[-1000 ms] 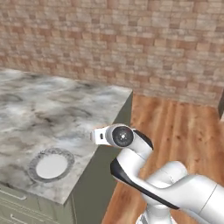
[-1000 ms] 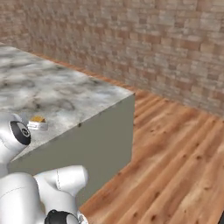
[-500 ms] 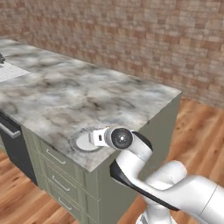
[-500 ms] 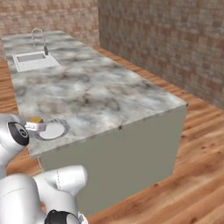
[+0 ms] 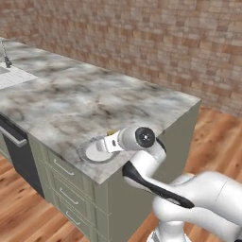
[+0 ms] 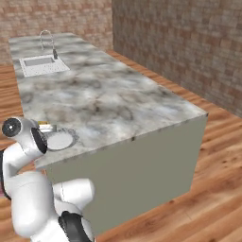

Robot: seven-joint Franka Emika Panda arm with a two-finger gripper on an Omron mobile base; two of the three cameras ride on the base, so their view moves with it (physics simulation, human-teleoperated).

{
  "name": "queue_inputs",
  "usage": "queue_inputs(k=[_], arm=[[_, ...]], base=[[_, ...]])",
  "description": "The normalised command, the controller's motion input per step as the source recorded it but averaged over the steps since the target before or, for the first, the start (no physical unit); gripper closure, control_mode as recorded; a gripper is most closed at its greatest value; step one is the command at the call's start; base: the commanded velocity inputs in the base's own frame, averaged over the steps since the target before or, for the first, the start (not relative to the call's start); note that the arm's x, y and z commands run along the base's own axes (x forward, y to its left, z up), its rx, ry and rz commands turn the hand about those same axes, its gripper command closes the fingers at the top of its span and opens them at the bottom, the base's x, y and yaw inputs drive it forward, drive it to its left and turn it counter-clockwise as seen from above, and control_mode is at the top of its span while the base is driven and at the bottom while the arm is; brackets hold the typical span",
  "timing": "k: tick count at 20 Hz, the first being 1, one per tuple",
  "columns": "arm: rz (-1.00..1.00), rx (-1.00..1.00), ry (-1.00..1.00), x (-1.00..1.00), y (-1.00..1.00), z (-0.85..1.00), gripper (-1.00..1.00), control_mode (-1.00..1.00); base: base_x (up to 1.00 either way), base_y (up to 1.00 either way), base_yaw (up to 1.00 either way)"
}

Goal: Take the baked cake out of the oven and place it on the plate for cooling. Then close the oven door.

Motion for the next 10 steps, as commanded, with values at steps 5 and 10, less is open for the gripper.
queue_inputs(k=[5,10], arm=[[0.23,-0.01,0.05,0.45,0.25,-0.11,1.0,-1.0],[0.16,-0.06,0.08,0.21,0.42,-0.14,1.0,-1.0]], base=[[0.0,0.0,0.0],[0.0,0.0,0.0]])
